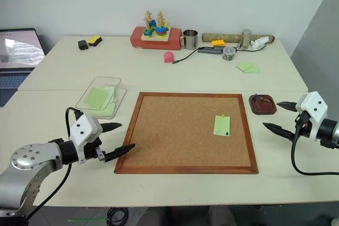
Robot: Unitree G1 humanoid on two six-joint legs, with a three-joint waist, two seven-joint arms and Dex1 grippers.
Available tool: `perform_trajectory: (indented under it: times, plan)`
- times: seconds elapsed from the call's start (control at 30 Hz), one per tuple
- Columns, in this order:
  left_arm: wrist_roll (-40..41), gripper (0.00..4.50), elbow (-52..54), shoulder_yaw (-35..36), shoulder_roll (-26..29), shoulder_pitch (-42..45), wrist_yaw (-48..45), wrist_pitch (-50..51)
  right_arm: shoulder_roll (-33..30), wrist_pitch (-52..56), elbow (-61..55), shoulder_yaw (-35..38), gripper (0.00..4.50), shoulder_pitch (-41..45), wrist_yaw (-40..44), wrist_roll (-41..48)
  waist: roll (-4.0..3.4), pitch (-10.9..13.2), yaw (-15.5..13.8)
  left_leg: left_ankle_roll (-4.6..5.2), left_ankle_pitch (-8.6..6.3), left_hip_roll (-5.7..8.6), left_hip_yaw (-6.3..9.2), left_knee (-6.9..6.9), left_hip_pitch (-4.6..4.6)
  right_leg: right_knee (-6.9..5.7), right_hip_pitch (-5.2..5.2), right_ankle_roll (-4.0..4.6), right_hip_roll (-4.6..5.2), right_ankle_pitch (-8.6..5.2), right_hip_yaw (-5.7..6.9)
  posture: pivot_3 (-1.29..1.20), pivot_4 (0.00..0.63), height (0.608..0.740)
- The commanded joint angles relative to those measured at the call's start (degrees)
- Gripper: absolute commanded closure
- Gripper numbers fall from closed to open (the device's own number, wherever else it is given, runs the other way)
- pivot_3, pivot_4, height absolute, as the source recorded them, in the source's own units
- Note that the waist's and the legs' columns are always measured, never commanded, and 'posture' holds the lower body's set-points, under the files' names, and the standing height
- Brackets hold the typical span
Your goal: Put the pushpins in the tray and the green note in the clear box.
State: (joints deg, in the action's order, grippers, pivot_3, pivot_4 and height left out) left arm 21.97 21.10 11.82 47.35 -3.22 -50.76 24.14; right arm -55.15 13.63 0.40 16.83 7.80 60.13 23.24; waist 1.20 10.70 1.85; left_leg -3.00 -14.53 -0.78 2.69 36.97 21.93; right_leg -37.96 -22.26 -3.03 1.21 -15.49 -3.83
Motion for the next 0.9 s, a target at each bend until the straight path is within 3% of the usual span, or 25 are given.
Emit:
perform_trajectory:
  times: [0.03, 0.57, 0.9]
  plan:
    - [1.16, 0.0, 2.13, 2.37, -0.38, 0.43, -0.47, -2.83, 0.04, -1.42, 0.16, 1.32, 0.07, 0.58, -0.23, -0.45, 0.0, 0.0, -0.01, 0.0, 0.0, 0.0, 0.0, 0.0, 0.0, 0.0, 0.0, 0.0, 0.0, 0.0, 0.0, 0.0, 0.15, 0.74]
    - [-0.88, 0.0, 2.02, 1.28, 0.29, 0.94, 1.29, -1.35, 1.07, -6.13, 1.3, 0.95, 0.07, 0.84, -1.9, -3.58, 0.0, 0.0, 0.01, 0.0, 0.0, 0.01, 0.0, 0.01, 0.0, -0.01, 0.0, 0.01, 0.0, 0.01, -0.01, 0.0, 0.15, 0.74]
    - [-0.82, 0.0, -0.16, 0.05, -0.59, 6.0, 2.24, -0.37, 0.88, -6.33, 1.65, 1.51, 0.07, 0.76, -1.37, -3.62, 0.0, 0.0, 0.02, 0.0, 0.0, 0.01, 0.0, 0.01, 0.0, -0.01, 0.0, 0.05, 0.0, 0.03, 0.0, 0.0, 0.15, 0.74]
